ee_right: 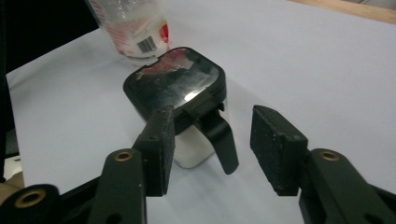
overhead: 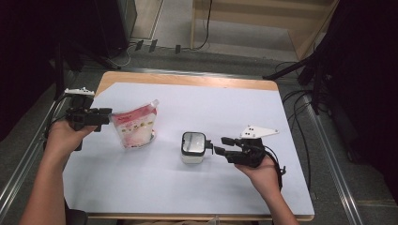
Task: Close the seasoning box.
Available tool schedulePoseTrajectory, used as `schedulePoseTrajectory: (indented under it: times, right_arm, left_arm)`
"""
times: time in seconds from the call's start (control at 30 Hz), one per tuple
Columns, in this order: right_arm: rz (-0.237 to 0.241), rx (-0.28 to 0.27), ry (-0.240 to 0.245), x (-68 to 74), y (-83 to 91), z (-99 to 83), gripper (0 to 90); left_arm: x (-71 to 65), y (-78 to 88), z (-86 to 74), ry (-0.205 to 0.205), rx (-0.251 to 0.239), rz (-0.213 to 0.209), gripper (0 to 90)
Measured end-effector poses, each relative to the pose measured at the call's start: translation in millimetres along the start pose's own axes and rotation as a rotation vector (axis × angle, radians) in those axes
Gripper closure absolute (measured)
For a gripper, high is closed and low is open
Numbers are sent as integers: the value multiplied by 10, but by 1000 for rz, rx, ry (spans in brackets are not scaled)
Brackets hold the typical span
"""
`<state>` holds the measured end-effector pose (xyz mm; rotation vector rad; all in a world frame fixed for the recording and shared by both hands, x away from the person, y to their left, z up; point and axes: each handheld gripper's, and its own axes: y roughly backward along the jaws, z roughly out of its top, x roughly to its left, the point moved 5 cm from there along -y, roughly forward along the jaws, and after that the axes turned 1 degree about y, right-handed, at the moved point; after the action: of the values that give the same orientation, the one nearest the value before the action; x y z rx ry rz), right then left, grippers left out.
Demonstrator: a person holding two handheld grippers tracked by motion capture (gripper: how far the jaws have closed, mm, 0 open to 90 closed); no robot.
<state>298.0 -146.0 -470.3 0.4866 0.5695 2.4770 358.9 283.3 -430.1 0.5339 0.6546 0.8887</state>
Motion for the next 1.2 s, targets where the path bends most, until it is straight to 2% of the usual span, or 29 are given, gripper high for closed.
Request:
schedulePoseTrajectory:
  times: [0.07,0.1,0.13,0.23,0.27,0.3,0.37,0.57,0.8,1.1,1.2]
  right_arm:
    - [-7,-2,-2,-17,11,-4,481]
    - [-14,-2,-1,-56,27,-16,426]
    - [-11,-4,-6,-76,29,-24,407]
    - [-23,-7,-21,-129,51,-44,379]
    - [-47,-21,-20,-151,50,-48,364]
    - [-47,-21,-20,-151,50,-48,364]
    - [-80,-20,-2,-207,52,-77,332]
    - [-90,-19,4,-318,67,-138,279]
    - [-112,-18,-29,-441,87,-192,269]
    - [-152,-12,-34,-559,113,-230,269]
    - [-159,-9,-45,-579,124,-237,269]
  left_arm:
    - [4,-1,-1,0,-1,1,400]
    - [4,-7,-7,4,3,0,400]
    - [8,-8,-9,1,5,3,400]
    - [11,-12,-14,5,6,1,400]
    - [11,-12,-15,7,6,0,400]
    - [11,-12,-15,7,6,0,400]
    - [22,-15,-18,6,5,5,400]
    - [31,-29,-34,1,5,1,400]
    - [45,-61,-62,-1,11,1,384]
    - [75,-106,-101,8,26,-5,379]
    - [87,-116,-110,8,27,4,364]
